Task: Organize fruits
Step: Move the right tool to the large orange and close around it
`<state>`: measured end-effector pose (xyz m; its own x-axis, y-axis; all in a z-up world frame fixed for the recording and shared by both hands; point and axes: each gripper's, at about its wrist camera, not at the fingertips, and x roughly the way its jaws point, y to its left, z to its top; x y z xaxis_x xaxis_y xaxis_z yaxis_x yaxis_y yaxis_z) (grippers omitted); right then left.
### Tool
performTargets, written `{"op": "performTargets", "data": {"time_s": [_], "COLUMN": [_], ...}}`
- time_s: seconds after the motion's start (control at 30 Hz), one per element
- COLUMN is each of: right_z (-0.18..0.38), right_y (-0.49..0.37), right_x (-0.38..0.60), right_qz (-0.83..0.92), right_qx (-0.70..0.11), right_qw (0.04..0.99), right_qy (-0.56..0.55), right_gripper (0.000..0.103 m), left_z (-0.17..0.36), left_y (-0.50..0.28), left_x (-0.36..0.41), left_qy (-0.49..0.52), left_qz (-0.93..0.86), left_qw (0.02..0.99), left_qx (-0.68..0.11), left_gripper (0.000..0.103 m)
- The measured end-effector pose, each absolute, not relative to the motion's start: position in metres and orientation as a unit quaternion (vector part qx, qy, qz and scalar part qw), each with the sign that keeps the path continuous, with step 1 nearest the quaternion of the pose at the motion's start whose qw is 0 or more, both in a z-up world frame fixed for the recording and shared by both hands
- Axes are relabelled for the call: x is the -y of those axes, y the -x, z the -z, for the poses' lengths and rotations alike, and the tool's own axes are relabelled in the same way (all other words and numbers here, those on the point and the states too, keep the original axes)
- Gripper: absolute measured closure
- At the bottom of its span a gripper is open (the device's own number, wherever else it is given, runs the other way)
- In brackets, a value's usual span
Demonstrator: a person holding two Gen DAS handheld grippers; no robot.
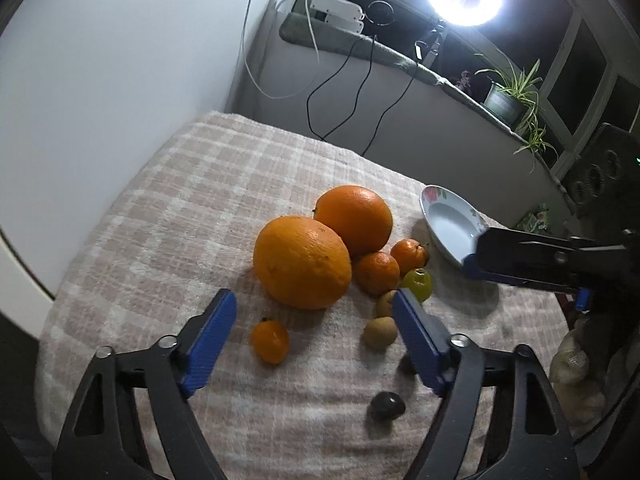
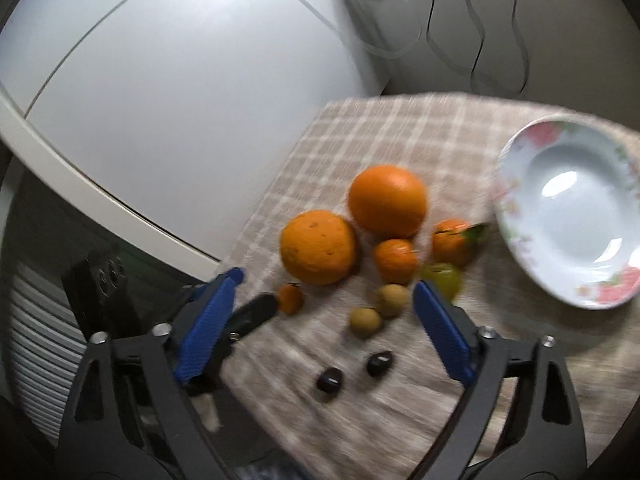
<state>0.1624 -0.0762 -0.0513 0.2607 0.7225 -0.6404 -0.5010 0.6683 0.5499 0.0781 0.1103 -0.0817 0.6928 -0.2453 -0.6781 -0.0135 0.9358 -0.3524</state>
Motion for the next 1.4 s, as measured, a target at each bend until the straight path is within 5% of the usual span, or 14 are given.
{"op": "performTargets", "data": {"time_s": [0.23,1.1,1.4], "right_z": [0.076,0.106,0.109], "right_y": [-0.194,-0.229,-0.231], "right_x": [0.044,-0.04,-0.039], "right_qz": [-0.387,-0.352,-0.329], "right_qx": [-0.519,-0.556,-0.556], "right_qw": [0.746,0.745,0.755], "right_qy": [-0.154,-0.113,-0.114], "right_gripper": [0.026,0.026,0.034], "left_z": [0.09,0.113,0.111], "left_y": [-0.094,-0.123,-0.121], "left_x": [-0.113,-0.117,-0.114], "left_qy": [0.161,0.182,0.174], "left_qz": [0.079,0.095,0.087], "left_qw": [0.901,0.889,0.895], "left_qx": [-0.394,-0.41,-0.402], "left_gripper": [0.029,0.03,0.034]}}
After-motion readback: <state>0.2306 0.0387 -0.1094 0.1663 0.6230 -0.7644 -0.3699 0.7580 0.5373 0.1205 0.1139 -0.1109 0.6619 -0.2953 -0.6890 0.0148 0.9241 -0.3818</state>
